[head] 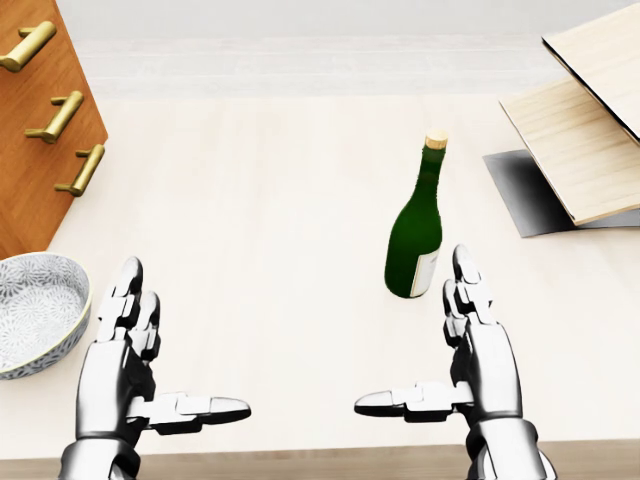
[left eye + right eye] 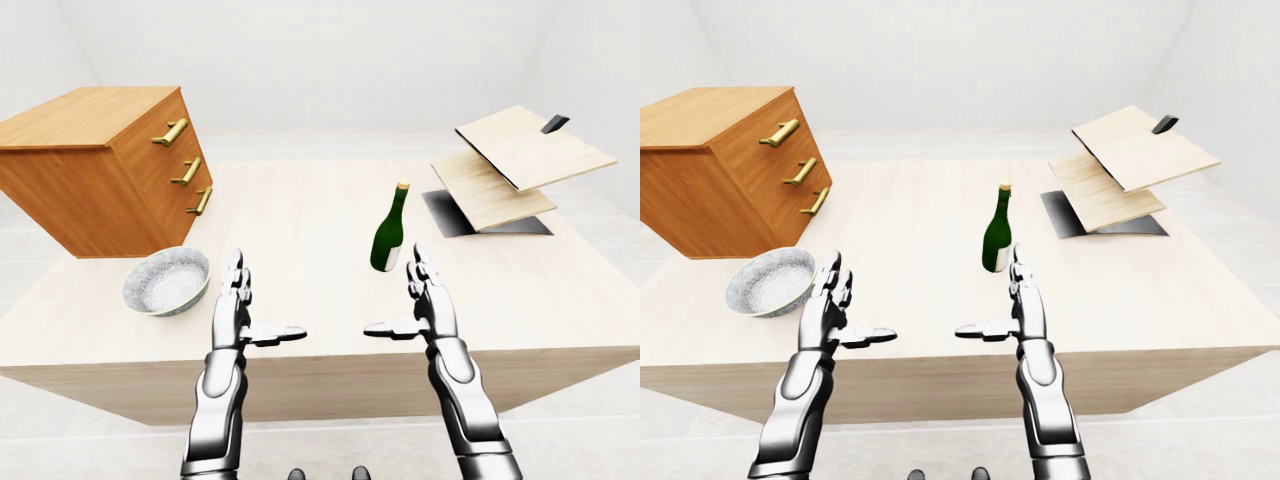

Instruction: Put the wine bottle on the wine rack.

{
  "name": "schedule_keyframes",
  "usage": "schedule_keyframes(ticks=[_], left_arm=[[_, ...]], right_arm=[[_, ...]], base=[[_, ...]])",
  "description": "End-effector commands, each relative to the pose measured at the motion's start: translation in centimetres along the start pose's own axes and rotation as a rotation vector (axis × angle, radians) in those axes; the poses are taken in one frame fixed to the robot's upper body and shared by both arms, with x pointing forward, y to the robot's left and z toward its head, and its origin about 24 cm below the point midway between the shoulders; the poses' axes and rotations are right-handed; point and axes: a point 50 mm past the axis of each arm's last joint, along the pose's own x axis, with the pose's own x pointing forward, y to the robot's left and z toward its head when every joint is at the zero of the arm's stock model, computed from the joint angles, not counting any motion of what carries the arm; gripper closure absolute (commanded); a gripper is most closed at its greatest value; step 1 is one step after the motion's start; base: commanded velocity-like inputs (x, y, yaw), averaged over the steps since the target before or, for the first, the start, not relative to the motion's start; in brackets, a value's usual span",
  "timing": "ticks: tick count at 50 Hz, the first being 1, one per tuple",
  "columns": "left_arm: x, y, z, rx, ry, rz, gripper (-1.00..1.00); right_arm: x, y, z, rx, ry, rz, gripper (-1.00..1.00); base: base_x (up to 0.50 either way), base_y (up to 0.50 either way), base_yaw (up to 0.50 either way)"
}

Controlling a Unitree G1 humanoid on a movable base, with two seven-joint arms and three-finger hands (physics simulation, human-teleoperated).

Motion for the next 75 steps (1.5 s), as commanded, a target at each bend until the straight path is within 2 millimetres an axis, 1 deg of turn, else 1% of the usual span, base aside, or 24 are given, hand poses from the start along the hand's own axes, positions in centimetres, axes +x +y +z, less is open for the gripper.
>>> schedule_keyframes(ticks=[1, 5, 6, 8, 15, 19, 22, 23, 28, 31, 32, 34, 36, 37, 40, 42, 47, 49, 50, 54, 61, 64, 68, 75], left_arm=[[-0.4, 0.3, 0.9, 0.049, -0.005, -0.041, -1.0], [-1.1, 0.2, 1.8, 0.082, -0.035, -0.057, -1.0], [-1.4, 0.0, 1.9, 0.099, -0.034, -0.089, -1.0], [-1.6, 0.0, 1.9, 0.112, -0.037, -0.088, -1.0], [-2.9, -0.3, 4.2, 0.103, -0.13, -0.118, -1.0], [-3.1, -0.4, 4.2, 0.127, -0.129, -0.143, -1.0], [-3.4, -0.2, 5.1, 0.122, -0.164, -0.145, -1.0], [-3.5, -0.2, 5.3, 0.121, -0.174, -0.146, -1.0], [-4.6, 0.0, 7.9, 0.125, -0.285, -0.15, -1.0], [-5.6, 0.1, 9.8, 0.14, -0.369, -0.143, -1.0], [-5.7, 0.1, 9.8, 0.14, -0.37, -0.143, -1.0], [-6.5, 0.1, 11.3, 0.149, -0.436, -0.15, -1.0], [-7.1, 0.0, 12.3, 0.162, -0.484, -0.15, -1.0], [-7.1, 0.0, 12.3, 0.163, -0.485, -0.15, -1.0], [-8.1, 0.0, 13.9, 0.181, -0.562, -0.154, -1.0], [-8.3, 0.1, 14.3, 0.188, -0.581, -0.155, -1.0], [-8.3, 0.2, 14.4, 0.194, -0.585, -0.147, -1.0], [-8.2, 0.3, 14.2, 0.192, -0.577, -0.143, -1.0], [-8.2, 0.3, 14.1, 0.194, -0.573, -0.144, -1.0], [-8.1, 0.2, 14.1, 0.196, -0.574, -0.147, -1.0], [-8.0, 0.1, 14.3, 0.197, -0.585, -0.151, -1.0], [-7.9, 0.1, 14.2, 0.195, -0.582, -0.152, -1.0], [-7.9, 0.0, 14.2, 0.194, -0.581, -0.154, -1.0], [-8.0, 0.0, 14.4, 0.194, -0.589, -0.157, -1.0]], right_arm=[[-0.5, -0.6, 0.3, 0.014, 0.002, 0.017, -1.0], [-1.1, -0.7, 0.7, 0.013, 0.001, 0.023, -1.0], [-1.2, -0.7, 0.8, 0.015, 0.0, 0.025, -1.0], [-1.5, -0.6, 1.1, 0.015, -0.005, 0.032, -1.0], [-2.5, 0.0, 3.6, 0.007, -0.113, 0.059, -1.0], [-2.7, 0.2, 4.7, -0.013, -0.159, 0.06, -1.0], [-2.9, 0.2, 6.2, -0.014, -0.226, 0.055, -1.0], [-2.9, 0.2, 6.3, -0.014, -0.231, 0.055, -1.0], [-3.7, 0.0, 8.7, -0.029, -0.337, 0.052, -1.0], [-4.3, -0.3, 10.4, -0.03, -0.417, 0.052, -1.0], [-4.3, -0.3, 10.4, -0.03, -0.418, 0.052, -1.0], [-4.8, -0.5, 11.7, -0.038, -0.479, 0.047, -1.0], [-5.0, -0.6, 12.1, -0.044, -0.498, 0.046, -1.0], [-5.0, -0.6, 12.1, -0.044, -0.498, 0.046, -1.0], [-5.4, -0.8, 12.9, -0.051, -0.536, 0.043, -1.0], [-5.6, -1.0, 13.4, -0.037, -0.564, 0.041, -1.0], [-5.8, -1.1, 13.6, 0.025, -0.578, 0.055, -1.0], [-5.3, -0.8, 12.6, -0.03, -0.524, 0.06, -1.0], [-5.2, -0.7, 12.3, -0.02, -0.508, 0.069, -1.0], [-4.9, -0.6, 11.8, -0.007, -0.485, 0.072, -1.0], [-4.7, -0.9, 11.8, 0.017, -0.486, 0.065, -1.0], [-4.9, -1.0, 12.0, 0.03, -0.5, 0.062, -1.0], [-4.9, -1.0, 11.6, 0.031, -0.479, 0.065, -1.0], [-5.0, -1.0, 11.6, 0.033, -0.48, 0.069, -1.0]], base=[[0.0, 0.0, 0.0], [0.0, 0.0, 0.0], [0.0, 0.0, 0.0], [0.0, 0.0, 0.0], [0.0, 0.0, 0.0], [0.0, 0.0, 0.0], [0.0, 0.0, 0.0], [0.0, 0.0, 0.0], [0.0, 0.0, 0.0], [0.0, 0.0, 0.0], [0.0, 0.0, 0.0], [0.0, 0.0, 0.0], [0.0, 0.0, 0.0], [0.0, 0.0, 0.0], [0.0, 0.0, 0.0], [0.0, 0.0, 0.0], [0.0, 0.0, 0.0], [0.0, 0.0, 0.0], [0.0, 0.0, 0.0], [-0.05, 0.35, 0.0], [-0.11, 0.42, 0.0], [-0.13, -0.5, 0.0], [-0.12, -0.5, 0.0], [-0.12, -0.5, 0.0]])
